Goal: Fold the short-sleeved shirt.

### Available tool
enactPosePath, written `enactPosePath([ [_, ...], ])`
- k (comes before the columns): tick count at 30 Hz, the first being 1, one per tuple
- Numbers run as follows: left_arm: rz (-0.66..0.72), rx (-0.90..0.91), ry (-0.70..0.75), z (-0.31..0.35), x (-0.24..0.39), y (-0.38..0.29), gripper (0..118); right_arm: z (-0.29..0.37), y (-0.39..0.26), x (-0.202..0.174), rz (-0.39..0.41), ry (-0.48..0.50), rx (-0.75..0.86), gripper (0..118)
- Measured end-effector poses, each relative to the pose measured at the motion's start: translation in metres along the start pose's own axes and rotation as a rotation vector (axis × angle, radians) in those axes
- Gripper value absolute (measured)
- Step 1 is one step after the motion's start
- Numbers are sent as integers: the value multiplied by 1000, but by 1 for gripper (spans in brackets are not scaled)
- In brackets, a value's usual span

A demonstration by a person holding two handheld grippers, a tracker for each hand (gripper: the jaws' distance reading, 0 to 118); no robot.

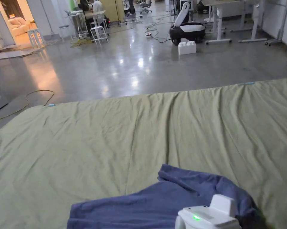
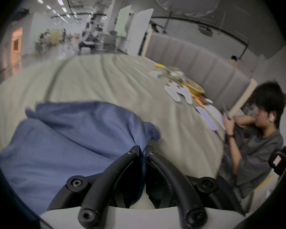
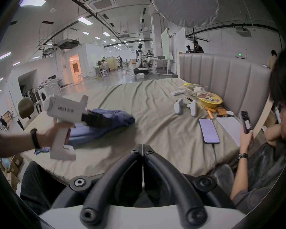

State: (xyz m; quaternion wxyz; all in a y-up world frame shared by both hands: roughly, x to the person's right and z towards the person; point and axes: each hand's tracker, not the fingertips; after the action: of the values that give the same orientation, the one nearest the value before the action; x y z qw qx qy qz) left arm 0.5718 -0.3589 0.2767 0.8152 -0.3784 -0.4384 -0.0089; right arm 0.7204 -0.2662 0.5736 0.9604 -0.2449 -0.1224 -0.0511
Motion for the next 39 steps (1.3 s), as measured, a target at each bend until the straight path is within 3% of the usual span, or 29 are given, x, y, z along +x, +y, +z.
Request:
enactPosePath([
  [7, 3, -50, -152, -11, 74, -56, 8, 5, -9, 1, 15, -13, -24, 2],
  [8, 0, -50, -142, -15, 74, -58, 13, 2, -7, -3, 18, -9, -25, 2],
  [11, 73, -54, -140, -3, 61, -51, 63, -4, 3, -15, 12, 32, 10, 2],
  [13, 53, 50, -152, 36, 46, -40, 66, -8, 14, -23, -6, 68, 35, 2],
  [19, -27, 409, 190, 219, -13, -23, 67, -16, 61, -58, 66, 179, 177, 2],
  [23, -263, 604, 502, 330, -16, -37, 67, -18, 83, -80, 133, 201, 274, 2],
  [26, -237, 656, 702, 380, -7, -52, 67, -20, 93, -90, 117, 203, 310, 2],
  [29, -187, 705, 753, 409, 0, -66, 64, -21, 98, -98, 96, 227, 335, 2],
  [30, -194, 705, 752, 414, 3, -71, 51, -20, 98, -101, 105, 228, 343, 2],
  [32, -201, 699, 770, 421, 8, -79, 13, -18, 96, -105, 144, 213, 362, 2],
  [34, -194, 679, 814, 420, 12, -81, 11, -15, 92, -108, 188, 173, 380, 2],
  [35, -197, 662, 802, 422, 13, -83, 4, -13, 92, -109, 221, 160, 413, 2],
  [39, -174, 676, 791, 422, 12, -83, 0, -11, 90, -103, 144, 163, 392, 2],
])
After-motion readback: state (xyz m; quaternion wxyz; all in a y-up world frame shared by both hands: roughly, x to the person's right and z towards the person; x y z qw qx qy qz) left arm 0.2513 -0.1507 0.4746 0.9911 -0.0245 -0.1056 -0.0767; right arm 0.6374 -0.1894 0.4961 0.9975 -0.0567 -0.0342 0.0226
